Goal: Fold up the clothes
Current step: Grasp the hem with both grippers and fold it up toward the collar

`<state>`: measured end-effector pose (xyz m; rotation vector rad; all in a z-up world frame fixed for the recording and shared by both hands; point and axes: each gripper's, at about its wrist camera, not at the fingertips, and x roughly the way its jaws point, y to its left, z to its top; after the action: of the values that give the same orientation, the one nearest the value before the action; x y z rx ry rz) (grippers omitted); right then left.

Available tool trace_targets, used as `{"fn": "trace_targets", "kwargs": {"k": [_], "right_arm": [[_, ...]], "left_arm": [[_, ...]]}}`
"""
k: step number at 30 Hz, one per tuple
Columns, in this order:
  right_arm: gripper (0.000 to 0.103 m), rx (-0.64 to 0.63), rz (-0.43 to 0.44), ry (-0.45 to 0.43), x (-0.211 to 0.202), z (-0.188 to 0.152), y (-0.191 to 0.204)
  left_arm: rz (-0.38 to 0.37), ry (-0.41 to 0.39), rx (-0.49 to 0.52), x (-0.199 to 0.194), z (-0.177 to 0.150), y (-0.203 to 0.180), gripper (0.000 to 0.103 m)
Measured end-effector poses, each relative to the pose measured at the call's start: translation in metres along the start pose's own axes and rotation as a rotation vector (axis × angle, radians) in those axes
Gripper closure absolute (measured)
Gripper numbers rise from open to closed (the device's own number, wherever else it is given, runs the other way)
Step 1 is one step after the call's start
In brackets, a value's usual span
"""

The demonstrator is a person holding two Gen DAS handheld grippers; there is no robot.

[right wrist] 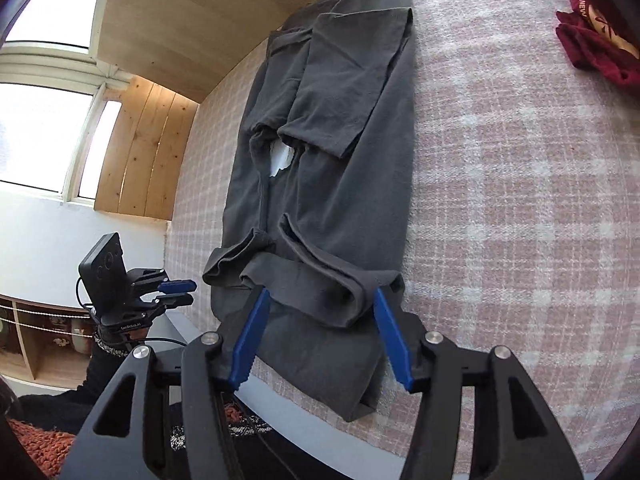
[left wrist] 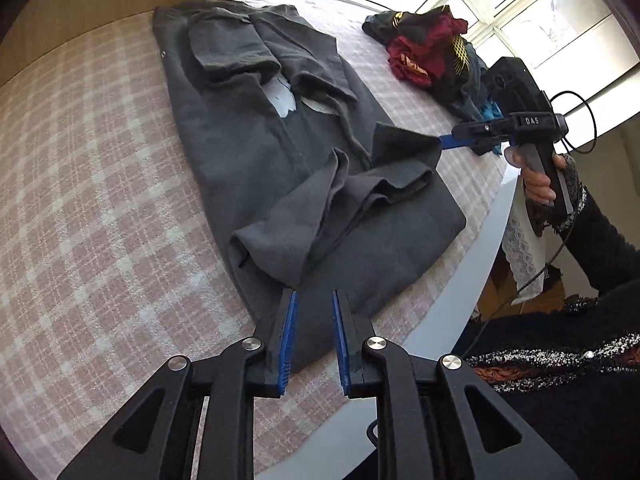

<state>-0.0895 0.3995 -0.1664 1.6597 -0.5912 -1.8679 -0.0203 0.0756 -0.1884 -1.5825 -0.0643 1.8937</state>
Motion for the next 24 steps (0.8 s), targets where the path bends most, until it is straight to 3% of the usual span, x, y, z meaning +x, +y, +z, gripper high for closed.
{"fn": "trace_targets", "kwargs": {"k": [4,6,8,11,14,18,21,24], "right_arm": [[0.05,-0.076,-0.024,0.029,0.001,-0.018,0.008],[0.05,-0.127,-0.029,0.089,0.013,-0.026,0.015],[0.05,-0.174,-0.095,0.113,0.034,-0.024,0.023],[0.051,-0.175,-0.163,0.029,0.027,-0.015,0.023],[0.051,-0.154,-0.215,-0.071,0.01,-0.009,0.02],[0.049,-0.133,-0.288,-0.183,-0.009,-0.001,0.016],[0.049,-0.161,-0.363,-0.12,0.008,-0.003,0.011],[0.049,-0.177,-0.378,-0.057,0.027,-0.004,0.003]], "left_arm": [[-0.04,0.012,-0.003,0.015,0.013,0.006,0.087],[-0.035,-0.069,-0.062,0.005,0.028,0.021,0.087],[-0.019,-0.172,-0.144,-0.011,0.044,0.042,0.087],[0.032,-0.261,-0.182,-0.036,0.057,0.061,0.087],[0.053,-0.264,-0.127,-0.049,0.057,0.061,0.087],[0.093,-0.191,0.008,-0.034,0.046,0.047,0.081],[0.111,-0.113,0.084,-0.008,0.051,0.037,0.08],[0.154,-0.081,0.142,0.005,0.059,0.033,0.08]]}}
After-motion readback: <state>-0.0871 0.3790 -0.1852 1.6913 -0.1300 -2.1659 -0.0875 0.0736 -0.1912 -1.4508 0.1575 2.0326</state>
